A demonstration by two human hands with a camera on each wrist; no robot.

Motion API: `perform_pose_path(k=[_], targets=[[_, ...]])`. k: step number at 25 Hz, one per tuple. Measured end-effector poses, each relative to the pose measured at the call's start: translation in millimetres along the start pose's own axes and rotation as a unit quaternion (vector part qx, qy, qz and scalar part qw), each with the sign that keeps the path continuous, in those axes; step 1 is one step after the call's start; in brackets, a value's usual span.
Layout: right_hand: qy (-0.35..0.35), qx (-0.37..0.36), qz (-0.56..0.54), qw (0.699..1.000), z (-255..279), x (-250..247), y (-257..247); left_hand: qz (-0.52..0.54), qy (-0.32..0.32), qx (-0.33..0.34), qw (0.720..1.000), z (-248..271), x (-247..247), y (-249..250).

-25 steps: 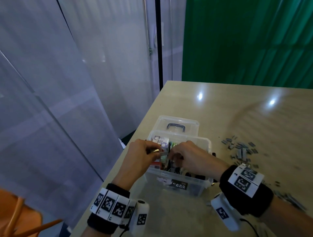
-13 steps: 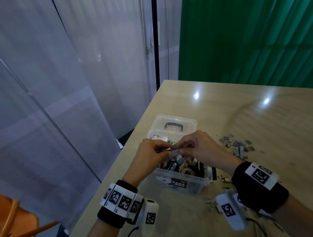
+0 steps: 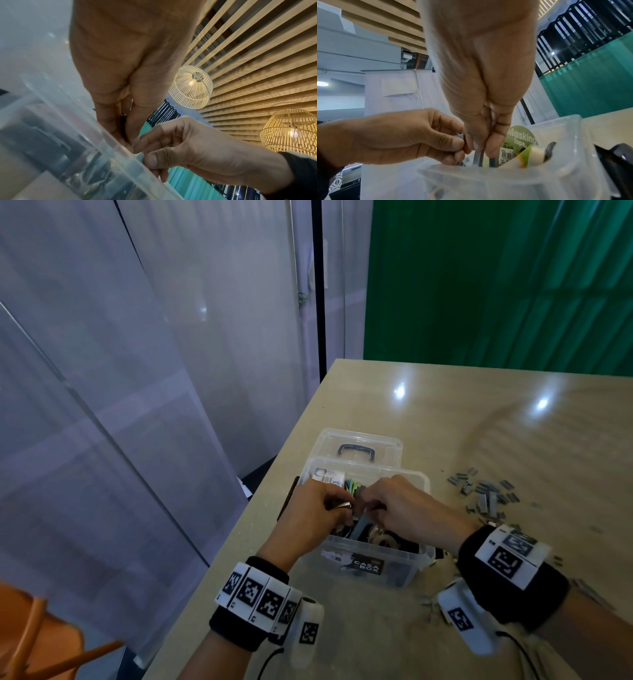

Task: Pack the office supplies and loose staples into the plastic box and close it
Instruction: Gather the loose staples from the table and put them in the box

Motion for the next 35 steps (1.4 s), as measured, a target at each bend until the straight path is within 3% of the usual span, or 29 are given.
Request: perform_pose_path(k=[7, 16, 24, 31, 35], targets=[[0.056, 0.003, -0.081, 0.995, -1.5, -19.9, 0.5, 0.024, -0.015, 0.012, 1.000, 0.7, 3.0, 4.0], [0.024, 0.013, -0.156, 0.987, -5.6, -16.7, 2.3, 0.017, 0.027, 0.030, 0.999, 0.0, 4.9, 15.2], [0.006, 0.018, -0.118, 0.993, -8.6, -15.5, 5.2, -0.101, 0.020, 0.046, 0.994, -2.9, 7.0, 12.6], [-0.012, 0.000, -0.057, 0.998, -11.4, -5.4, 7.2, -0.124, -0.043, 0.045, 0.990, -0.2, 3.2, 10.8], [-0.020, -0.008, -0.028, 0.999, -12.0, -5.5, 4.5, -0.138, -0.048, 0.030, 0.989, -1.8, 0.1, 8.0]])
Point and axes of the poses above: each hand's wrist, its own z-axis away from the middle knuckle, its own x-axis out of the palm, y = z × x, the point moved 4 cm from there along -z, towards the middle knuckle, and after that the axes turned 9 degrees about -z, right-handed, at the moved point
